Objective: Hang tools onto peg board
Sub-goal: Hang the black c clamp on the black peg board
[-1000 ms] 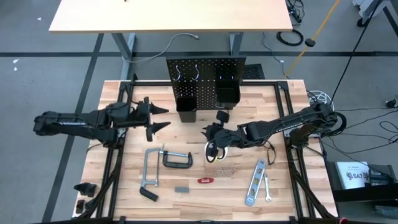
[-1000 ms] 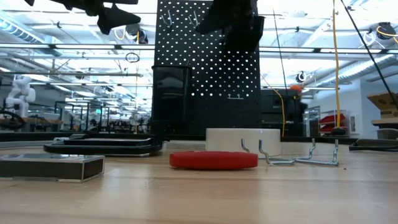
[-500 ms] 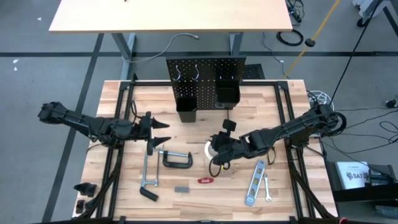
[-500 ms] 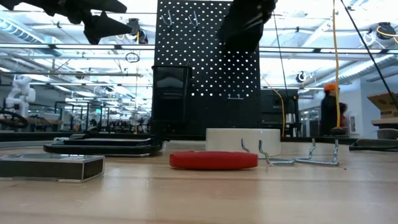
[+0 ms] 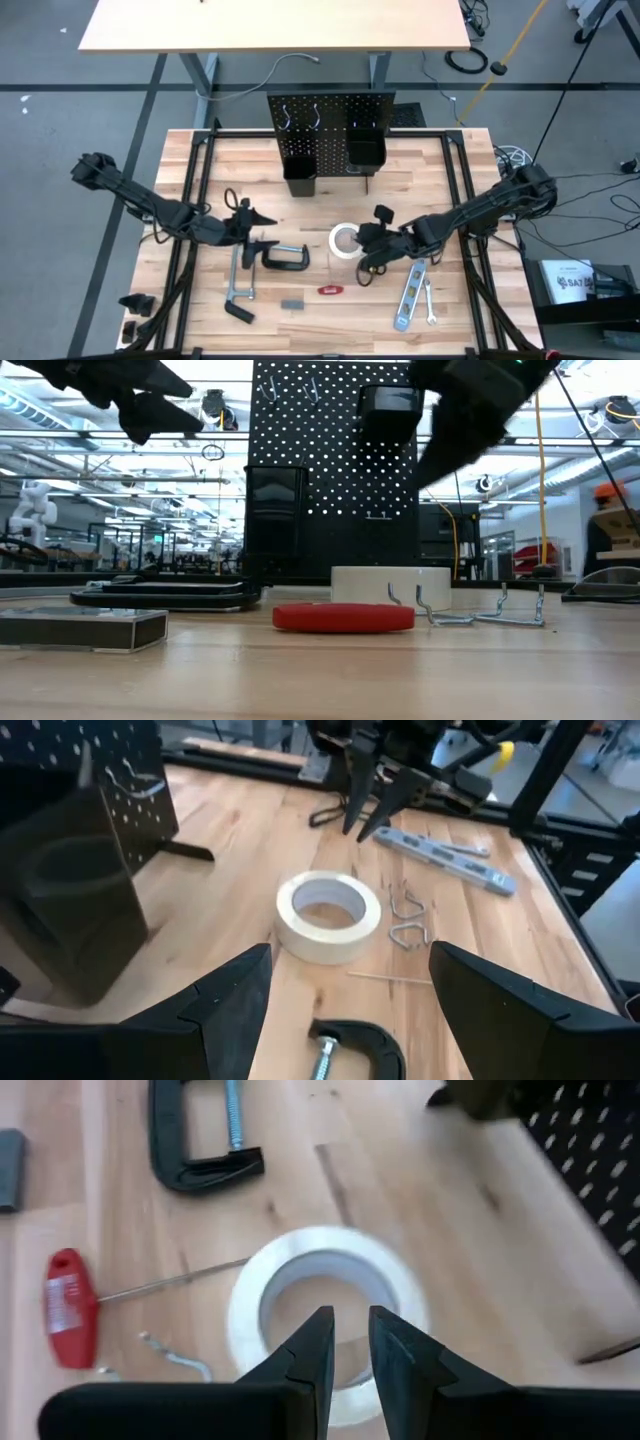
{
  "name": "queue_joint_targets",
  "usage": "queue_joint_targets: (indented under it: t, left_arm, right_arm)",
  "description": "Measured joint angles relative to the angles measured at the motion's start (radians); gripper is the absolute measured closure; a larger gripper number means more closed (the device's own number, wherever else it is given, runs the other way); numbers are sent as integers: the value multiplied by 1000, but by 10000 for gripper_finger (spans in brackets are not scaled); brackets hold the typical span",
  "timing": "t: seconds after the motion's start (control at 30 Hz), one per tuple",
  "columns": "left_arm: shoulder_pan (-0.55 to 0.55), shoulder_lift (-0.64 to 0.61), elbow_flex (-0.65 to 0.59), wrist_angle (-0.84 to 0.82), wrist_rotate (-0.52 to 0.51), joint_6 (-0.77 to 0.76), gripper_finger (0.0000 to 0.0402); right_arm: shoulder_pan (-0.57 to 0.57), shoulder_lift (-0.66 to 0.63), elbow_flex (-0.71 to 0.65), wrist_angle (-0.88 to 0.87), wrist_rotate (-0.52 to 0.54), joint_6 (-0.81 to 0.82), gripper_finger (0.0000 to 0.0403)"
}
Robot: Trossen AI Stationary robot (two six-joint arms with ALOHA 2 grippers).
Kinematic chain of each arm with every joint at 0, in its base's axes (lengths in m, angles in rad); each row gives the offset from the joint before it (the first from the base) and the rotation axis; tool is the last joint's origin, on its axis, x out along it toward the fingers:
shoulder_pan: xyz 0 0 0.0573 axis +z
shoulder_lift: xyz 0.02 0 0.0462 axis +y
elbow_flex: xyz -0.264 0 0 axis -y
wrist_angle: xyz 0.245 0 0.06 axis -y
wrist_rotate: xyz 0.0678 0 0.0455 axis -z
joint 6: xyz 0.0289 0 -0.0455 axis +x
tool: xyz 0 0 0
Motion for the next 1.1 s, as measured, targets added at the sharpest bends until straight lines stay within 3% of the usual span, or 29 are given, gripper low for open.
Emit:
queue_joint_targets:
  t: [0.17,0.33,0.8,1.1]
  left_arm:
    - [-9,39,0,3,-1,-4,125]
    - [-8,57,0,5,1,-11,125]
    - [-8,182,0,1,296,-30,125]
    - [10,290,0,-1,316,-23,125]
  right_arm:
    - [-17,-53,-108,26,-13,119,342]
    - [-49,-71,-113,33,-8,71,342]
    - [-63,-71,-113,41,-14,-44,342]
    - [-63,-71,-113,39,-14,-30,342]
